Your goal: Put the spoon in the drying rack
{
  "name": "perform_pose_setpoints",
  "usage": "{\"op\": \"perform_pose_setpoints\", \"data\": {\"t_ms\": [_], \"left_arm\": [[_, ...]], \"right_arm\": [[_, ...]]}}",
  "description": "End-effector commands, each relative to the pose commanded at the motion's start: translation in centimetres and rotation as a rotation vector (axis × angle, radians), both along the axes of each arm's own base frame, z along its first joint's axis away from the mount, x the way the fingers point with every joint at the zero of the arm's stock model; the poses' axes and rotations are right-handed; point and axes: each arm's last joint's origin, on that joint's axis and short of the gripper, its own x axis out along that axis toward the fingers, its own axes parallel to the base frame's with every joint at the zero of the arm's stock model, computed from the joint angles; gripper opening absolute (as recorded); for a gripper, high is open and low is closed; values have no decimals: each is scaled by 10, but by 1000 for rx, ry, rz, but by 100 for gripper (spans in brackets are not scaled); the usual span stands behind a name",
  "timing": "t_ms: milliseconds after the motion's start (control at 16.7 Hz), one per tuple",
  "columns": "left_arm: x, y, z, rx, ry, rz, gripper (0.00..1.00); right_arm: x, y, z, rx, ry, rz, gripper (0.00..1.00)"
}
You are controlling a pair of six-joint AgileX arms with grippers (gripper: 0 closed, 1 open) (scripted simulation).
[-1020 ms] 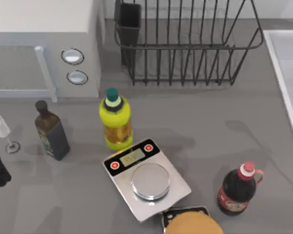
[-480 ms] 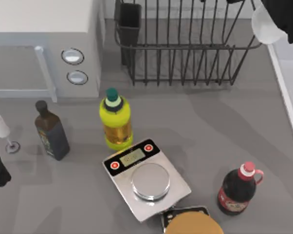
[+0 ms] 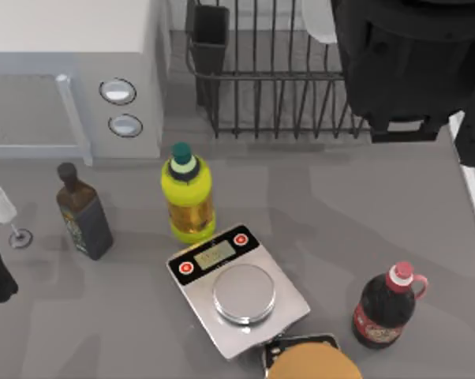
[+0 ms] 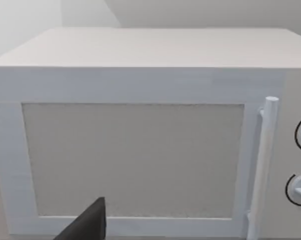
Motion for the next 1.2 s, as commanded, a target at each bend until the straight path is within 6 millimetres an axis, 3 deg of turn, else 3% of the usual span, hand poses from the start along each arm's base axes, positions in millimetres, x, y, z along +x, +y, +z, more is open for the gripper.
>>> {"op": "perform_pose_setpoints", "data": {"t_ms": [360,540,840,1020,1200], "left_arm": [[0,0,0,0,0,0,100],[0,0,0,0,0,0,100],[0,0,0,0,0,0,100],[0,0,0,0,0,0,100],[0,0,0,0,0,0,100]], "right_arm": [[2,1,-1,1,0,-5,0],[26,10,-18,-5,3,-23,0],[112,29,-93,11,-7,-26,0],[162,20,-148,24,-20,-14,0],[192,3,-190,11,-8,-5,0]]}}
